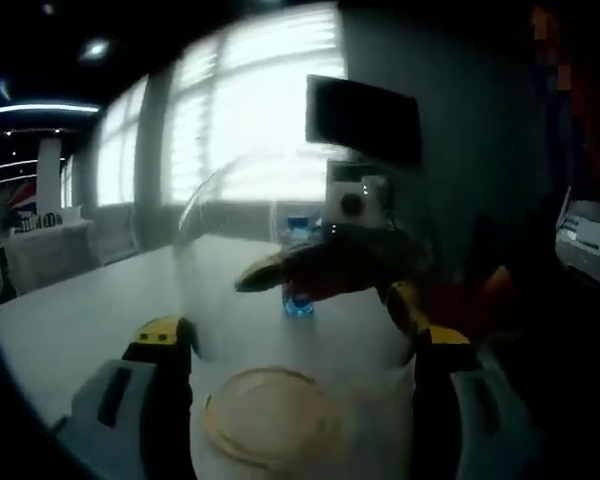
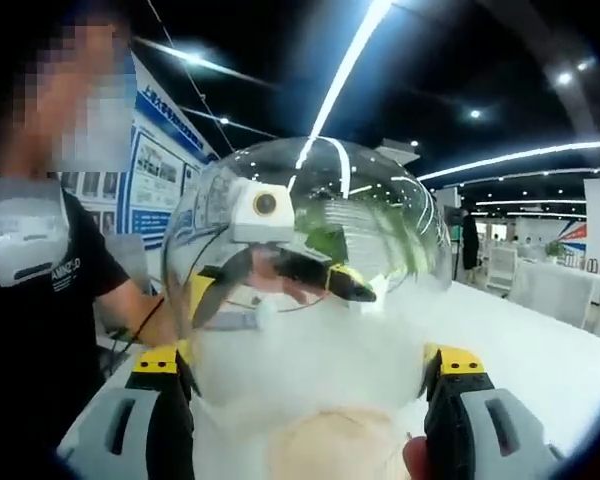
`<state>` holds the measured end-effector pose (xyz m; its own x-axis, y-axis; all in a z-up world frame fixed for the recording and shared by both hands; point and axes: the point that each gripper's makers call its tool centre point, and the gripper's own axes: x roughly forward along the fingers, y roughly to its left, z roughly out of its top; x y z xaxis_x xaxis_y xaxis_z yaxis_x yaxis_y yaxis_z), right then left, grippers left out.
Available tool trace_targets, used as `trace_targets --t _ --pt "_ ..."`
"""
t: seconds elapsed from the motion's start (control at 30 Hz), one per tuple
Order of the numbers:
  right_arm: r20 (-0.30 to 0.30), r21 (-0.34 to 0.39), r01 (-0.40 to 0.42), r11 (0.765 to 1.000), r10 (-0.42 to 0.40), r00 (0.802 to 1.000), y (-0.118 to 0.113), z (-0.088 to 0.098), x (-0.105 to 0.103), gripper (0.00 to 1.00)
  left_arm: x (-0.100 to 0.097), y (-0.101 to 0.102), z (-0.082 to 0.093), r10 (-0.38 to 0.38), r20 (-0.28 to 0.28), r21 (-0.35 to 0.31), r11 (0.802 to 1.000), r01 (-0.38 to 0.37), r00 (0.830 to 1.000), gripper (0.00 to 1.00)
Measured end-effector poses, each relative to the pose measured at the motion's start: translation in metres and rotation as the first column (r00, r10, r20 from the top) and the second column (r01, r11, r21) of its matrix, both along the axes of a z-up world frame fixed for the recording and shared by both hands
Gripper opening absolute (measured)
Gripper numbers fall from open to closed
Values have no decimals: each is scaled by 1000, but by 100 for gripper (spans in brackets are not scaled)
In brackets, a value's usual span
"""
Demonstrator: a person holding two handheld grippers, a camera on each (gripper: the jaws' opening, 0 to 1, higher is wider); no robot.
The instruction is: Open the cover put in the Mizone put the cover back on
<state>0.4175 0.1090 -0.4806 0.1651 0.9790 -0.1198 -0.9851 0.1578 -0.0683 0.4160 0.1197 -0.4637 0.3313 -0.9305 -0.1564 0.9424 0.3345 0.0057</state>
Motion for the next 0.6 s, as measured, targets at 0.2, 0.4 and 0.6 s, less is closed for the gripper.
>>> trace_targets --t 0.2,0.4,0.6 --pt "28 -43 -16 999 17 999 1 -1 -9 90 -10 1 -3 14 12 89 996 -15 1000 79" --pt "10 -43 -40 998 40 999 -1 2 -18 90 -19 5 -6 -3 38 125 992 -2 999 78" --pt "-13 -47 -68 997 68 998 -2 4 -28 89 -29 7 -8 -40 57 152 988 31 998 76"
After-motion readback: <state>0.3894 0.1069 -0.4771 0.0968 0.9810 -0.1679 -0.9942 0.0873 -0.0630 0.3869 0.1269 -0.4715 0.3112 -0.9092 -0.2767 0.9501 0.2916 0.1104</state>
